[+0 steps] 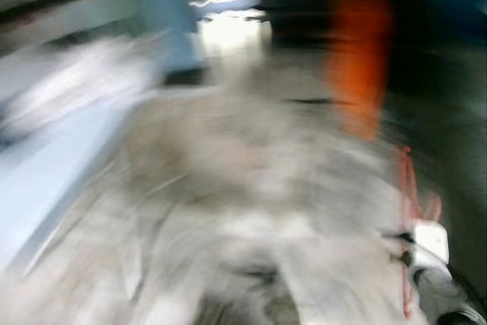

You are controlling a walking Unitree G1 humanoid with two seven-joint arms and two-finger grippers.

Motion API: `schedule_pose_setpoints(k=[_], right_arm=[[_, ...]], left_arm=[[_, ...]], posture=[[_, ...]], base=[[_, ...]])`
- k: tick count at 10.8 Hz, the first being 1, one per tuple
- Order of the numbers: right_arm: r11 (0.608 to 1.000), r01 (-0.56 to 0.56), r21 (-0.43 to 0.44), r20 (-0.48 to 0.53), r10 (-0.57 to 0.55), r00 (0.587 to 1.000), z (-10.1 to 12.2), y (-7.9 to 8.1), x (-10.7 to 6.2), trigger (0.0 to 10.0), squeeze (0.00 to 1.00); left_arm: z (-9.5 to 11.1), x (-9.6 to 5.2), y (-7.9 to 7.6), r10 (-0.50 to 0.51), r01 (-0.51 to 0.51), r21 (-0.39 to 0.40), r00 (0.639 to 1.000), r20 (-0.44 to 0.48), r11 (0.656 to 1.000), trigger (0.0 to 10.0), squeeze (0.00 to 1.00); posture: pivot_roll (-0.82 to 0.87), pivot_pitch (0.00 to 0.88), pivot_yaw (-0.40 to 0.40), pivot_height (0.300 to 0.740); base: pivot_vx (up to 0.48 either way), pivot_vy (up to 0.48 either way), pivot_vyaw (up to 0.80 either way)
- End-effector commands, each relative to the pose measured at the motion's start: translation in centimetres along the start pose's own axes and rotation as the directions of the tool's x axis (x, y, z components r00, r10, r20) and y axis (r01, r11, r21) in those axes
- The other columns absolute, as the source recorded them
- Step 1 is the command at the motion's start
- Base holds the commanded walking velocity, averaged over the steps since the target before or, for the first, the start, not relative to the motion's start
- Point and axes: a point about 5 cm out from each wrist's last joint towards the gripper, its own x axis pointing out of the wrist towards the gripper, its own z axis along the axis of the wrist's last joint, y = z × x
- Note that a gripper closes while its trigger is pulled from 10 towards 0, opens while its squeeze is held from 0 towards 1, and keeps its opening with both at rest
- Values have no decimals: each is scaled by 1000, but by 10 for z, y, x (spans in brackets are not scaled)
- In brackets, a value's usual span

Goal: Hang hanger

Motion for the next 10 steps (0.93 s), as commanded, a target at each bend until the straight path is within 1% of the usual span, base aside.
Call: schedule_pose_setpoints(k=[1, 2, 3, 4, 5, 6, 7, 8, 9, 10], right_arm=[[995, -104, 11, -35, 104, 994, -13, 34, -2, 10000, 0], [996, -92, -2, 7, 92, 996, -5, 30, -1, 10000, 0], [995, -102, -17, 46, 103, 994, 5, 28, 0, 10000, 0], [993, -116, -15, 123, 117, 986, 26, 25, 2, 10000, 0], [989, -138, -53, 203, 146, 968, 52, 24, 4, 10000, 0], [987, -157, -44, 263, 163, 951, 72, 23, 4, 10000, 0], [986, -163, -41, 294, 167, 941, 82, 23, 3, 10000, 0], [978, -209, -13, 350, 200, 915, 100, 25, 2, 10000, 0], [968, -250, 3, 386, 229, 893, 113, 28, 0, 10000, 0], [964, -246, -103, 418, 266, 869, 129, 36, -4, 10000, 0]], left_arm=[[72, 9, -38, -78, 49, 145, 976, 201, 988, 10000, 0], [75, 8, -37, -79, 37, 170, 966, 248, 985, 10000, 0], [77, 6, -36, -126, 77, 191, 957, 260, 979, 10000, 0], [91, 5, -45, -142, 27, 346, 939, 312, 938, 10000, 0], [108, 4, -46, -119, -8, 327, 923, 367, 945, 10000, 0], [124, 1, -50, -117, -4, 276, 898, 423, 961, 10000, 0], [133, 0, -54, -122, 5, 250, 883, 453, 968, 10000, 0], [150, -3, -69, -174, 83, 199, 848, 501, 976, 10000, 0], [166, -8, -80, -209, 98, 222, 804, 557, 970, 10000, 0], [187, -17, -93, -261, 119, 262, 742, 617, 958, 10000, 0]], posture=[[-228, 0, 127, 740], [-224, 0, 122, 740], [-225, 0, 119, 740], [-219, 0, 108, 740], [-219, 0, 103, 740], [-225, 0, 96, 740], [-228, 0, 94, 740], [-231, 0, 89, 740], [-230, 0, 82, 740], [-228, 0, 76, 740]], base=[[0, 0, 0], [0, 0, 0], [0, 0, 0], [0, 0, 0], [0, 0, 0], [0, 0, 0], [0, 0, 0], [0, 0, 0], [0, 0, 0], [0, 0, 0]])
